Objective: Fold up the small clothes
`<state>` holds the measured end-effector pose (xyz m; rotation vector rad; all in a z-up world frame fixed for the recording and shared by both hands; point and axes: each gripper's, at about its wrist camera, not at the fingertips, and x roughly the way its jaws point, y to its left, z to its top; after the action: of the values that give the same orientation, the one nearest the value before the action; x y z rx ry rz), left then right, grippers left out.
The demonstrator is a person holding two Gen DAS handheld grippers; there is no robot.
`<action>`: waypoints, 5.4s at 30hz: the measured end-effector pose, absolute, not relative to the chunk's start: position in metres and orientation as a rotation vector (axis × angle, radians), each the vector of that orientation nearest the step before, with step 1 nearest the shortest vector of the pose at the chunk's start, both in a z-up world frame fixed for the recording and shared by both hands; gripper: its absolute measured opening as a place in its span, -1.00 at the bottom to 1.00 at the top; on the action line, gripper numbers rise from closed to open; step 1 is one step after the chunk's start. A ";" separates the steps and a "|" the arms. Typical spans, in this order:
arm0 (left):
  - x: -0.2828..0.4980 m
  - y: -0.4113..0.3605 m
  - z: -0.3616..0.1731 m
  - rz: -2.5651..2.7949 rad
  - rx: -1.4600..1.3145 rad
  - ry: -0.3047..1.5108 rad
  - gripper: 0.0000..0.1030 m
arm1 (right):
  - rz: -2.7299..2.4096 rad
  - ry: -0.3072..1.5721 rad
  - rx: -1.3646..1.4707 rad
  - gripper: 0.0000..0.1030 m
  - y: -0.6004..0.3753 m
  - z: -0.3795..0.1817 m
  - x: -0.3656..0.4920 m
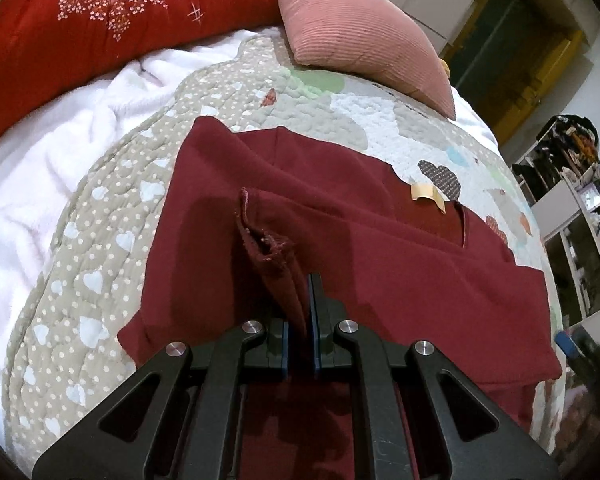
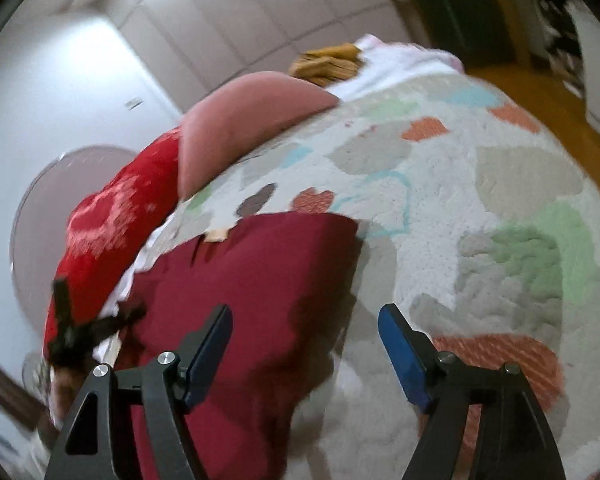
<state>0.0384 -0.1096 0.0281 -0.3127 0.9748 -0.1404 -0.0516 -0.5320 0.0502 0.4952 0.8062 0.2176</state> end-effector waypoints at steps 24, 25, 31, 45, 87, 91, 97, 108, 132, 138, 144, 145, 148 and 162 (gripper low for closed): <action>0.029 -0.123 0.023 -0.174 -0.272 0.962 -0.84 | 0.100 0.850 0.284 -0.38 -0.515 0.053 -0.012; 0.028 -0.123 0.022 -0.173 -0.276 0.960 -0.84 | 0.119 0.853 0.255 -0.38 -0.509 0.058 -0.021; 0.028 -0.123 0.020 -0.173 -0.280 0.955 -0.83 | 0.120 0.913 0.048 -0.38 -0.465 0.039 -0.051; 0.008 -0.087 0.060 -0.134 -0.281 0.901 -0.69 | 0.126 0.847 0.103 -0.38 -0.462 0.065 -0.068; -0.031 -0.084 0.038 -0.133 -0.222 0.955 -0.53 | 0.049 0.909 0.020 -0.36 -0.411 0.044 -0.056; -0.050 -0.073 0.037 -0.142 -0.232 0.968 -0.53 | 0.039 0.938 0.013 -0.35 -0.415 0.029 -0.056; -0.079 -0.056 0.039 -0.151 -0.240 0.980 -0.53 | 0.173 0.927 0.098 -0.27 -0.412 0.054 -0.082; -0.127 -0.026 0.046 -0.124 -0.244 0.982 -0.53 | 0.911 1.036 0.124 -0.11 -0.278 0.045 -0.184; -0.183 -0.005 0.071 -0.170 -0.294 0.945 -0.53 | 1.068 1.120 0.074 -0.12 -0.152 0.006 -0.233; -0.200 -0.015 0.064 -0.222 -0.257 0.990 -0.53 | 1.033 1.092 0.067 -0.12 -0.193 0.023 -0.238; -0.228 -0.031 0.054 -0.286 -0.198 1.040 -0.53 | 0.840 1.030 0.082 -0.04 -0.292 0.048 -0.253; -0.230 -0.032 0.054 -0.289 -0.207 1.044 -0.53 | 0.810 1.034 0.076 -0.04 -0.302 0.049 -0.256; -0.239 -0.035 0.055 -0.331 -0.262 1.065 -0.53 | 0.734 1.073 0.049 -0.04 -0.315 0.045 -0.263; -0.269 -0.082 0.054 -0.351 -0.119 1.082 0.22 | 0.457 1.114 0.259 0.28 -0.407 0.039 -0.295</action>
<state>-0.2689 -0.0823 0.0535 -0.1194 1.0820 -0.3512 -0.2952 -0.4067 0.0393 0.2590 1.1139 0.4571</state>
